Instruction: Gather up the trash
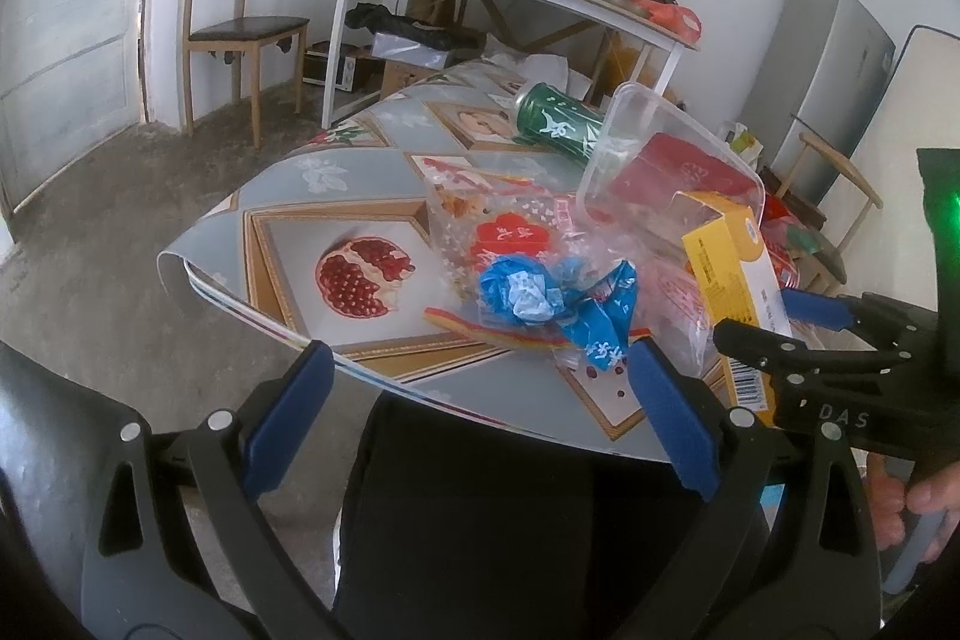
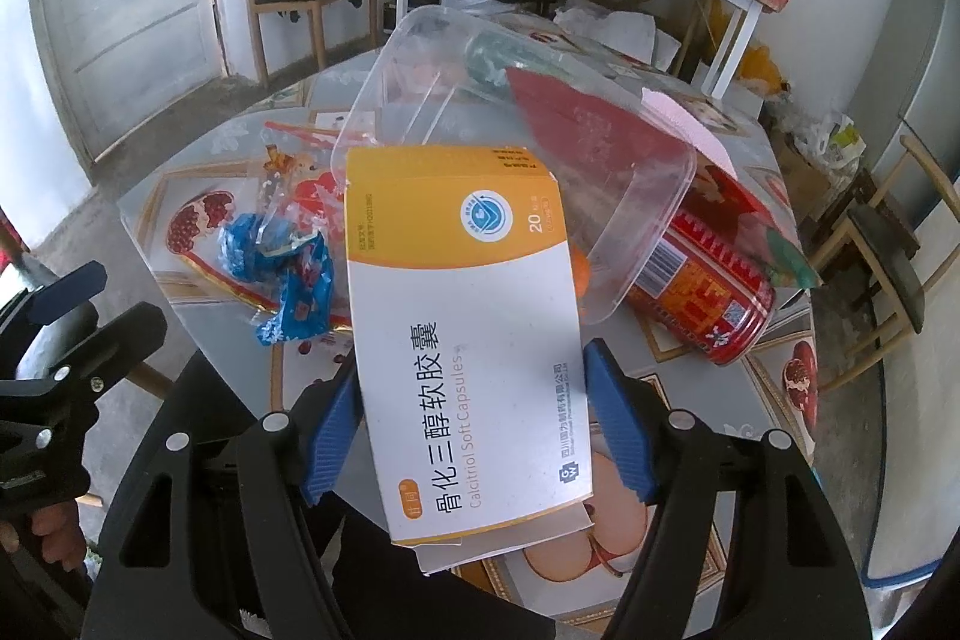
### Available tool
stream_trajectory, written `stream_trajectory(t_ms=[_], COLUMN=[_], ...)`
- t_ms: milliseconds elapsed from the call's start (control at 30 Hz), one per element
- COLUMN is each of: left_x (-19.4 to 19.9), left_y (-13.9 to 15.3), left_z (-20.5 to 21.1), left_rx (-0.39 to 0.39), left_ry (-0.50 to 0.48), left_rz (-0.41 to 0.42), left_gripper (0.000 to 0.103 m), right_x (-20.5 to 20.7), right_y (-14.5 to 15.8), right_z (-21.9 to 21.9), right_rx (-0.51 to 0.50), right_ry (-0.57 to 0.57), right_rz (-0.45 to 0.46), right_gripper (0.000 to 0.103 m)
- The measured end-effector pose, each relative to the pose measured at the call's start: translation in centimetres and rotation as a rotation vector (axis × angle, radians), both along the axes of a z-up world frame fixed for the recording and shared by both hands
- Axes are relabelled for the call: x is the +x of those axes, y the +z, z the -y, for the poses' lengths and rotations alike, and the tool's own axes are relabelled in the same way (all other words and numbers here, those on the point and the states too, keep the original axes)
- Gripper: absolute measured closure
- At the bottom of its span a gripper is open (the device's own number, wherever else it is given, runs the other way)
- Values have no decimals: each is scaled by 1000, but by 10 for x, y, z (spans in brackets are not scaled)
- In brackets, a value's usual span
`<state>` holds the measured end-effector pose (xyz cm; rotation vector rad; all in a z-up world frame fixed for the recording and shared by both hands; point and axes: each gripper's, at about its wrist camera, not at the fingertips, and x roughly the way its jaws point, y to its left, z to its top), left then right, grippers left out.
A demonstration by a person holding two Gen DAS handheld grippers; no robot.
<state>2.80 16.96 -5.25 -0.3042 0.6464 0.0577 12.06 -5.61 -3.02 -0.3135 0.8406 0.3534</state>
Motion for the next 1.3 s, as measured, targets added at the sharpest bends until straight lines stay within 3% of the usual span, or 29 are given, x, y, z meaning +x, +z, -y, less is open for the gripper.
stream_trajectory(t_ms=[467,667,967,1100,1200,1300], left_x=[1,-3,21,47,64,75], left_y=[4,8,21,19,15,8], left_z=[12,6,7,15,16,13], left_rx=[31,18,37,63,65,19], left_ry=[-3,-17,-123,-172,-183,-187], left_rz=[-8,39,103,64,27,-19], left_gripper=[9,9,9,9,23,36], right_x=[-10,-14,-13,-9,-7,-5], right_y=[15,18,16,16,15,13], right_z=[16,29,47,53,58,60], right_rx=[100,133,190,200,208,211], right_ry=[22,7,-19,-25,-31,-36], right_rz=[42,61,58,55,55,52], right_gripper=[34,34,34,34,34,34])
